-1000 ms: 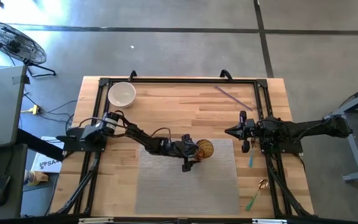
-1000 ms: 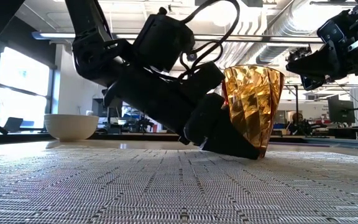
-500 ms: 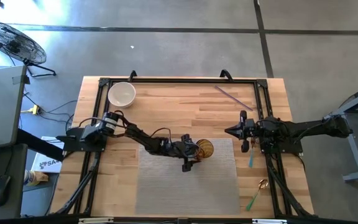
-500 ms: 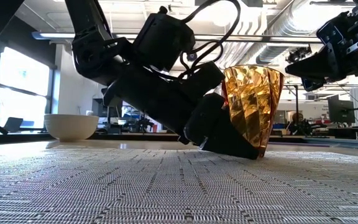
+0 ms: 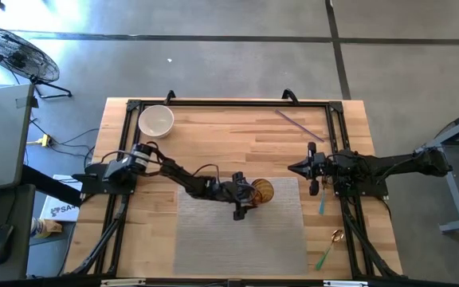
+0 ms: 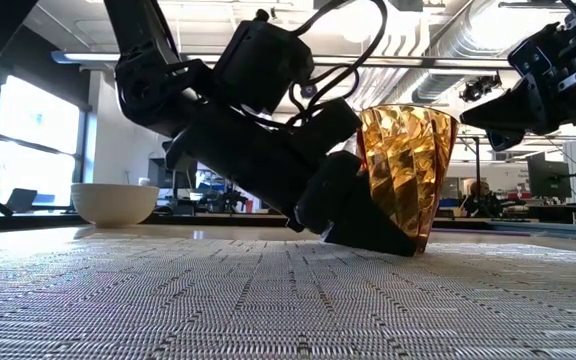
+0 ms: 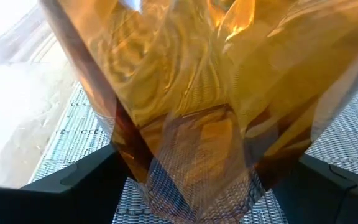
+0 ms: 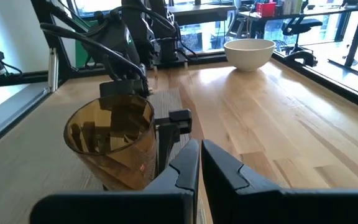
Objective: Pick & Place Utensil
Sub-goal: Put the brown cup in the top right corner of the gray mat
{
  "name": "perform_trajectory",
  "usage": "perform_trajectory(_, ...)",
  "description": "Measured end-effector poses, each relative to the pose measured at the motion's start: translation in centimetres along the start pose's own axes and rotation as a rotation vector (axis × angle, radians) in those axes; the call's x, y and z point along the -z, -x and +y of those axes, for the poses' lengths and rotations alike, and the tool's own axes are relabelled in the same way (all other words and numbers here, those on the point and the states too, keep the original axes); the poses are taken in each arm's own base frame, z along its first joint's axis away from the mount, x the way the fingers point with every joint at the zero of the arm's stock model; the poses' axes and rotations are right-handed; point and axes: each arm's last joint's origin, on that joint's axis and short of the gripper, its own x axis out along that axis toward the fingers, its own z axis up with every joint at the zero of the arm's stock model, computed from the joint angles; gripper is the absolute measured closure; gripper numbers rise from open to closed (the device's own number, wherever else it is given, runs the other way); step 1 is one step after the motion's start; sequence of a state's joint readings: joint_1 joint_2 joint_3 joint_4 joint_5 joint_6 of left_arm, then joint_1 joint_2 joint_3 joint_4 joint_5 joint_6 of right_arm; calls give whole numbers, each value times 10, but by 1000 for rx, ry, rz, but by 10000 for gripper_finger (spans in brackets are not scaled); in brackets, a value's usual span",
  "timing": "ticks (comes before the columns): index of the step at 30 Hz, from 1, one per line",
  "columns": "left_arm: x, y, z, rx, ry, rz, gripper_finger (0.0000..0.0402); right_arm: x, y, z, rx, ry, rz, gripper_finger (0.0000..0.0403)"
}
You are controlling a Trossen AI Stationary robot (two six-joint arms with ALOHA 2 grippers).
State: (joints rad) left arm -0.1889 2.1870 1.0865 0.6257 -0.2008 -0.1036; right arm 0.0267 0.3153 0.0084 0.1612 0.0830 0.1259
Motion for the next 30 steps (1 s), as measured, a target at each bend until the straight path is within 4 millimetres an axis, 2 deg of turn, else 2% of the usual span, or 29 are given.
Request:
perform_trajectory(26, 2, 1, -2, -41, 0, 26, 56, 0, 0, 2, -67, -7, 8, 391)
perform_trajectory(30, 2, 1, -2, -34, 9, 27, 73, 0, 0, 2, -67, -7, 8, 391)
